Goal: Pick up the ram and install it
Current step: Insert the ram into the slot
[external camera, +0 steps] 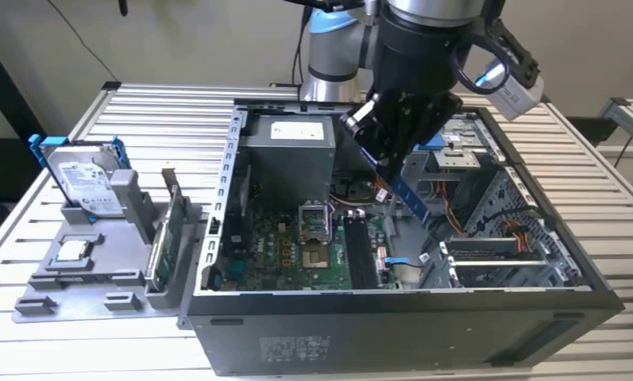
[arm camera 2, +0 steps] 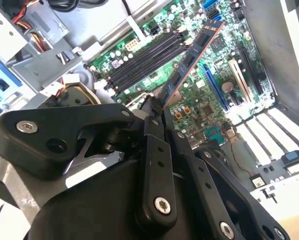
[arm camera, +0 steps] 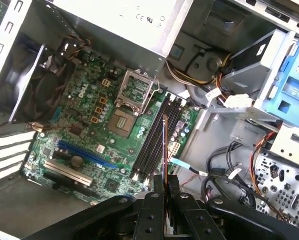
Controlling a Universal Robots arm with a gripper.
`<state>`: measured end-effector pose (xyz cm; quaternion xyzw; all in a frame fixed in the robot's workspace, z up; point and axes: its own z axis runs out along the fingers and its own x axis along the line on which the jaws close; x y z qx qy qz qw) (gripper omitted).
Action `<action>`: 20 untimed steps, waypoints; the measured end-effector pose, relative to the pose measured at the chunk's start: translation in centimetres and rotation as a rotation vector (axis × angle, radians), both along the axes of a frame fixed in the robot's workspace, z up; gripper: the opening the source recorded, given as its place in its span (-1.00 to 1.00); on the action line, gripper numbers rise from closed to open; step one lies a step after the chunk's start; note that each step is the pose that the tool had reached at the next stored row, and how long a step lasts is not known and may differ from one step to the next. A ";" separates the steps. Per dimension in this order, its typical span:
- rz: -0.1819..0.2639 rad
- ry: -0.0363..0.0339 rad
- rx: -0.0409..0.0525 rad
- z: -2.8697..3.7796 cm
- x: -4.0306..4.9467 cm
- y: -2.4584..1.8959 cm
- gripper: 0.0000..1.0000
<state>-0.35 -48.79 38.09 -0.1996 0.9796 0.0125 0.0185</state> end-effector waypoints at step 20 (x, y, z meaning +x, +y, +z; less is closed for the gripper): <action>-0.158 0.0000 0.0000 -0.42 0.01 -0.47 -0.72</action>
